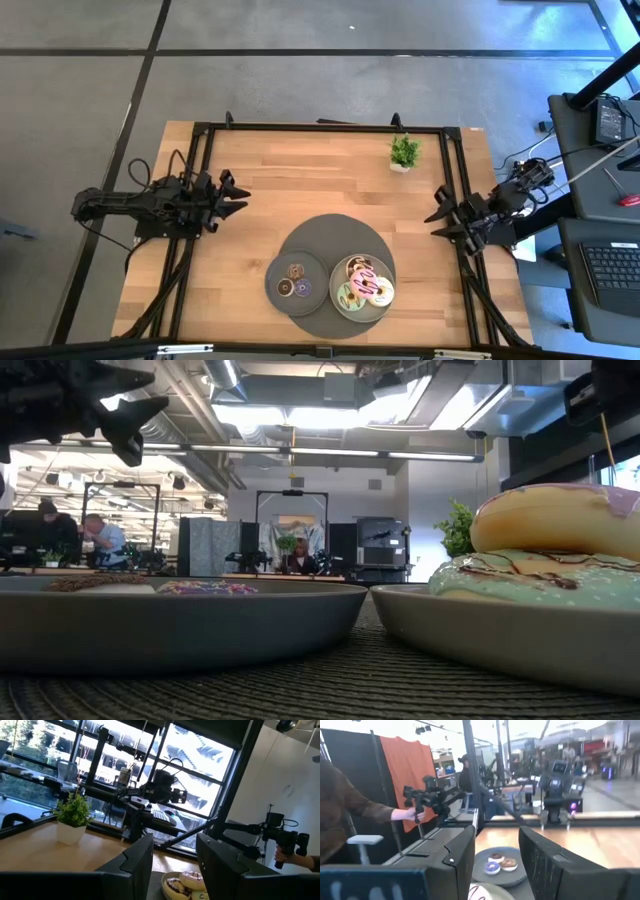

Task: Pick & Place donuts
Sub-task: Return to Home Position

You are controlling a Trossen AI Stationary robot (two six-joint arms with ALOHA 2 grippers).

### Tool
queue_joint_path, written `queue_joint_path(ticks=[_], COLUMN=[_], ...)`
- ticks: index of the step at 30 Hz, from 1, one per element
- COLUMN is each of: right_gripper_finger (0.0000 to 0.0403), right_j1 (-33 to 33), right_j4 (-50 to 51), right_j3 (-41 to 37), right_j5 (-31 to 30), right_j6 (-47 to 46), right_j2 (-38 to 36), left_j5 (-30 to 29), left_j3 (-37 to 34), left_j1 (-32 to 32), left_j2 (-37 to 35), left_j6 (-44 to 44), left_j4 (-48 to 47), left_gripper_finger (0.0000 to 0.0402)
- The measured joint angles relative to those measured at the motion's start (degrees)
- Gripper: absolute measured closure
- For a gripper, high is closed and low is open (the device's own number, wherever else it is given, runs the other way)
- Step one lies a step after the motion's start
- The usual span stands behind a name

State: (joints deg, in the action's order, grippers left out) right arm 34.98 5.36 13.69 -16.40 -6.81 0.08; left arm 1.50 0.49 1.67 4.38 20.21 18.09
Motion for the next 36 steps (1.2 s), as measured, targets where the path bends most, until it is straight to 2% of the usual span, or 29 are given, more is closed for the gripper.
queue_joint_path(ticks=[3,6,10,15,19,26,33,36], right_gripper_finger=[0.0249,0.0249,0.0249,0.0249,0.0249,0.0249,0.0249,0.0249], right_j1=[-0.1,-0.74,-2.41,-5.58,-9.4,-18.95,-29.81,-32.87], right_j4=[-2.03,-2.27,-12.73,-19.16,-17.52,-16.79,-7.59,-7.44], right_j3=[0.0,-0.42,-6.88,-13.34,-13.22,-13.22,-13.2,-13.2], right_j5=[-0.34,1.68,2.02,9.46,10.49,10.5,10.51,11.34], right_j6=[2.62,0.39,0.76,-0.67,-1.39,2.59,4.05,5.73], right_j2=[0.0,0.24,0.44,0.02,0.02,0.02,0.02,0.0], left_j5=[-0.04,-0.1,-0.57,-0.48,-0.48,-0.46,-0.44,-0.44], left_j3=[0.0,0.0,0.0,0.0,0.0,-0.02,-0.02,-0.02], left_j1=[0.0,0.0,0.0,0.0,0.0,0.0,0.0,0.0], left_j2=[0.02,0.02,0.02,0.02,0.02,0.02,0.02,0.04], left_j6=[0.0,0.0,0.01,0.03,0.04,0.04,0.04,0.04], left_j4=[-0.55,-0.74,-0.74,-0.39,-0.35,-0.35,-0.35,-0.35], left_gripper_finger=[0.0258,0.0258,0.0256,0.0258,0.0256,0.0257,0.0258,0.0258])
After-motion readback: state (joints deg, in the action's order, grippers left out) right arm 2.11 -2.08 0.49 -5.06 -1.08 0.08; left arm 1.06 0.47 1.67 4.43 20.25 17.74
